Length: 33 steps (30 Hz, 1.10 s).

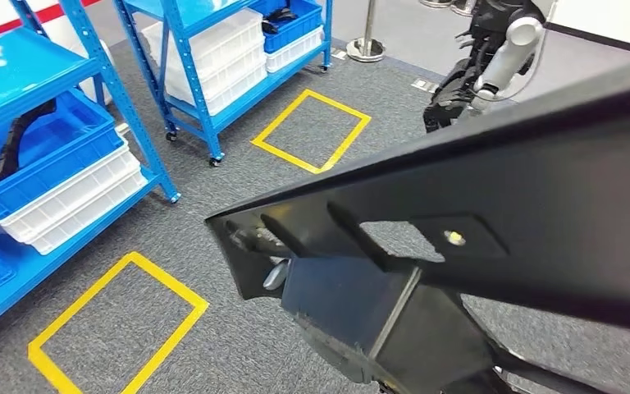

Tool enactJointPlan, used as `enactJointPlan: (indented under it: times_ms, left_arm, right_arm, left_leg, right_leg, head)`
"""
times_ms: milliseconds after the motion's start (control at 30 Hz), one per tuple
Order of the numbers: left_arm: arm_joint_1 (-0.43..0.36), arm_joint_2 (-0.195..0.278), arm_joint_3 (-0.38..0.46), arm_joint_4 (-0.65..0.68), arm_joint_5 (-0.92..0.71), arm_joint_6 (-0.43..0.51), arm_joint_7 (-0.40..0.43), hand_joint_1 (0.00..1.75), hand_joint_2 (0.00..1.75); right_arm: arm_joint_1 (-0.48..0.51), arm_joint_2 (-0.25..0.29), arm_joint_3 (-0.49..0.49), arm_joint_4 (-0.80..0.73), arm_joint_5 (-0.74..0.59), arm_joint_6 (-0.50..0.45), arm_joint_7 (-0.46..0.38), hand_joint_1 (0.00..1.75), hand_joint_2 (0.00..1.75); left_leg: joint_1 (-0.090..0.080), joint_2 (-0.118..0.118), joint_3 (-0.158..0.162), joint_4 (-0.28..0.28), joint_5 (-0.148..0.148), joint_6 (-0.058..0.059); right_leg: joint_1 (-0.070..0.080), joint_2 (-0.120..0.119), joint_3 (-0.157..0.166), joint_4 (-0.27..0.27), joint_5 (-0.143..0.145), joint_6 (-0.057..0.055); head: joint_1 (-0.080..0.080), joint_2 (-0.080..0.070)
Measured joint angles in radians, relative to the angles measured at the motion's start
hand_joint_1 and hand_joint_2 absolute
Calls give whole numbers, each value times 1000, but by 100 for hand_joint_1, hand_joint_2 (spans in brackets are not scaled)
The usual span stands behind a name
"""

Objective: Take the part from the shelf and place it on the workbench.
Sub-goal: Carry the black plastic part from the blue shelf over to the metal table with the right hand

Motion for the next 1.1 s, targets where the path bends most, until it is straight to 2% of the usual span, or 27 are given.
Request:
enactJointPlan:
  times_ms: [67,133,167,200,233,267,333,367,433,467,533,567,600,633,667,700,733,767,800,833,867,900,933,967,1033,1067,1100]
  left_arm:
    - [1,0,0,0,0,5,-6,0,175]
    - [1,0,0,0,0,6,-10,0,175]
    - [1,0,0,0,0,6,-11,0,175]
    - [0,-1,0,0,0,6,-12,0,175]
    - [-2,-1,0,0,0,7,-13,0,175]
    - [-4,-2,0,0,0,7,-13,0,175]
    - [-6,-3,0,0,0,7,-14,0,175]
    - [-6,-4,0,0,0,7,-14,0,175]
    - [-6,-5,0,0,0,6,-12,0,175]
    - [-6,-6,0,0,0,6,-10,0,175]
    - [-4,-7,0,0,1,6,-4,0,175]
    - [-4,-7,0,0,2,6,-1,0,175]
    - [-5,-8,0,0,3,6,2,0,175]
    - [-7,-8,1,0,4,5,4,0,175]
    - [-10,-8,1,0,4,5,7,0,175]
    - [-12,-8,1,0,3,4,11,0,175]
    - [-12,-8,1,0,3,4,15,0,175]
    - [-9,-8,0,0,3,4,18,0,175]
    - [-6,-8,0,0,3,4,21,0,175]
    - [-3,-8,0,0,3,4,22,0,175]
    - [0,-8,0,0,3,5,22,0,175]
    - [2,-8,0,0,2,5,21,0,175]
    - [2,-9,-1,0,2,5,20,0,175]
    - [1,-10,-1,0,2,6,19,0,175]
    - [-1,-11,-1,0,0,7,17,0,175]
    - [0,-11,-1,0,0,8,15,0,175]
    - [2,-12,-2,0,0,9,13,0,175]
  right_arm:
    - [-1,0,0,-1,1,1,0,175,175]
    - [0,0,0,-2,0,3,0,175,175]
    - [1,0,0,-2,0,3,0,175,175]
    - [2,0,0,-2,0,4,0,175,175]
    - [2,0,0,-2,0,4,0,175,175]
    - [2,0,0,-2,0,4,0,175,175]
    - [0,0,0,-4,0,5,0,175,175]
    - [0,1,0,-5,0,5,0,175,175]
    - [1,1,0,-6,0,6,1,175,175]
    - [2,1,0,-7,0,6,2,175,175]
    - [2,1,0,-10,0,6,2,175,175]
    - [2,1,0,-11,0,6,2,175,175]
    - [2,2,0,-12,0,7,3,175,175]
    - [4,2,0,-12,-1,7,3,175,175]
    - [5,2,0,-12,-1,7,4,175,175]
    - [6,2,0,-12,-1,7,4,175,175]
    - [6,2,0,-12,-1,7,5,175,175]
    - [6,2,0,-12,-1,7,5,175,175]
    - [6,2,0,-12,-1,7,5,175,175]
    - [6,2,0,-12,-1,7,5,175,175]
    - [6,2,0,-13,-1,7,6,175,175]
    - [7,2,0,-13,-1,7,6,175,175]
    - [9,2,0,-14,-1,7,6,175,175]
    - [11,2,-1,-14,-1,7,6,175,175]
    - [13,2,-2,-17,-1,7,6,175,175]
    - [14,2,-2,-18,-1,7,6,175,175]
    - [14,2,-3,-18,-1,7,6,175,175]
  left_leg:
    - [-2,26,-1,-2,3,12]
    - [-6,55,-3,-2,2,16]
    - [-7,69,-3,-2,2,16]
    - [-7,82,-3,-2,2,15]
    - [-7,94,-2,-2,1,14]
    - [-8,104,0,-1,0,12]
    - [-14,121,4,0,-5,4]
    - [-18,130,5,1,-6,-1]
    - [-19,147,7,-1,-8,-12]
    - [-16,140,6,4,-14,-18]
    - [-11,97,-19,66,-57,-28]
    - [-9,72,-47,130,-92,-31]
    - [-9,57,-82,207,-127,-33]
    - [-9,52,-112,273,-151,-34]
    - [-9,49,-129,310,-157,-34]
    - [-9,49,-126,305,-142,-34]
    - [-8,45,-104,258,-109,-32]
    - [-7,29,-70,184,-68,-30]
    - [-5,2,-39,111,-35,-27]
    - [-3,-22,-17,53,-15,-24]
    - [-3,-41,-7,21,-7,-21]
    - [-5,-45,-7,13,-8,-18]
    - [-5,-36,-9,10,-7,-14]
    - [-5,-26,-10,9,-4,-7]
    - [-3,-1,-7,4,2,6]
    - [-4,12,-7,2,3,11]
    - [-6,27,-7,2,3,14]
  right_leg:
    - [1,-55,-53,118,-64,7]
    - [0,-69,-115,256,-121,12]
    - [0,-71,-125,284,-126,13]
    - [-1,-73,-114,269,-112,13]
    - [-1,-81,-80,210,-83,12]
    - [0,-101,-34,131,-50,10]
    - [7,-139,35,4,-14,1]
    - [11,-148,47,-22,-11,-4]
    - [13,-130,42,-28,-9,-16]
    - [12,-120,40,-29,-7,-22]
    - [7,-101,38,-33,0,-35]
    - [6,-92,36,-33,2,-38]
    - [6,-82,34,-32,3,-41]
    - [7,-71,33,-32,4,-42]
    - [7,-59,33,-32,5,-43]
    - [7,-46,33,-32,5,-43]
    - [7,-31,35,-32,6,-42]
    - [6,-17,36,-31,7,-40]
    - [7,-4,34,-30,8,-37]
    - [8,9,30,-28,10,-33]
    - [7,20,23,-27,13,-28]
    - [7,31,16,-27,17,-21]
    - [4,42,10,-27,21,-15]
    - [3,37,6,-25,21,-9]
    - [4,-10,-18,24,-8,-1]
    - [4,-41,-44,82,-39,2]
    - [5,-61,-78,154,-74,6]
  head:
    - [2,0]
    - [2,0]
    - [2,0]
    - [2,0]
    - [2,0]
    - [2,0]
    - [1,0]
    - [0,0]
    - [-1,0]
    - [-1,0]
    - [-1,0]
    - [-2,0]
    - [-3,0]
    - [-3,0]
    - [-3,0]
    - [-3,0]
    - [-3,0]
    - [-3,0]
    - [-3,0]
    - [-3,0]
    - [-3,0]
    - [-3,0]
    - [-3,0]
    - [-3,0]
    - [-1,0]
    - [0,0]
    - [1,0]
